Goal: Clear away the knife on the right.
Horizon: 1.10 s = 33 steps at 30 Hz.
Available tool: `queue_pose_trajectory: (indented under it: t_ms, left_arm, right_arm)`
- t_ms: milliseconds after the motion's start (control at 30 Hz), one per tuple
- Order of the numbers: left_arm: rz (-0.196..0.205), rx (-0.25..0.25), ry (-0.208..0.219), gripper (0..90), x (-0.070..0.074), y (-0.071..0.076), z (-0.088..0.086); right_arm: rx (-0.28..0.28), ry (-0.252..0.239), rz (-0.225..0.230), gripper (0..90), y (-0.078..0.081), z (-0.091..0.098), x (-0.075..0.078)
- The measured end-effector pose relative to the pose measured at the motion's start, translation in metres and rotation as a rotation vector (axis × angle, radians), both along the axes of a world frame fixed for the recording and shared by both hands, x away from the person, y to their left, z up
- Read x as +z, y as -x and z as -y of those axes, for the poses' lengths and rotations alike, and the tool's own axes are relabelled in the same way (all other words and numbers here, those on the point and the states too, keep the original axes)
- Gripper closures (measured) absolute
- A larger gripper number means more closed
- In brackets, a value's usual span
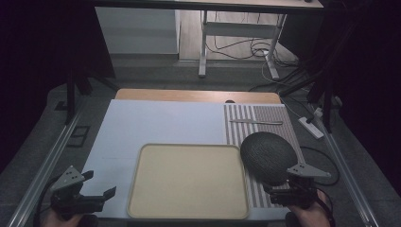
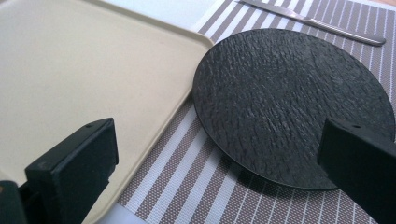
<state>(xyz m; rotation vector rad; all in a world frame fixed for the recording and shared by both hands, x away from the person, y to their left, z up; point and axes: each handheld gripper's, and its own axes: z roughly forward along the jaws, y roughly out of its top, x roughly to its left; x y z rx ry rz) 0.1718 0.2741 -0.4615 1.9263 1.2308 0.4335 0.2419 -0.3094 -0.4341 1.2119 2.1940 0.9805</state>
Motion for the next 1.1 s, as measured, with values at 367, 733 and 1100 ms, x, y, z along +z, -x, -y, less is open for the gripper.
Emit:
queue_pose_trajectory:
  t_ms: [367, 733, 1100]
  left_arm:
    - [-0.013, -0.006, -0.002, 2.4, -0.001, -0.001, 0.000]
    - [-0.022, -0.003, -0.002, 2.5, -0.001, -0.002, 0.000]
    - [-0.029, 0.004, -0.001, 2.4, -0.001, -0.002, 0.000]
  right_arm:
    - [-0.007, -0.036, -0.019, 0.0, -0.002, 0.003, 0.000]
    - [-0.005, -0.034, -0.039, 0.0, -0.004, 0.003, 0.000]
    - [0.037, -0.005, -0.056, 0.0, -0.007, -0.007, -0.001]
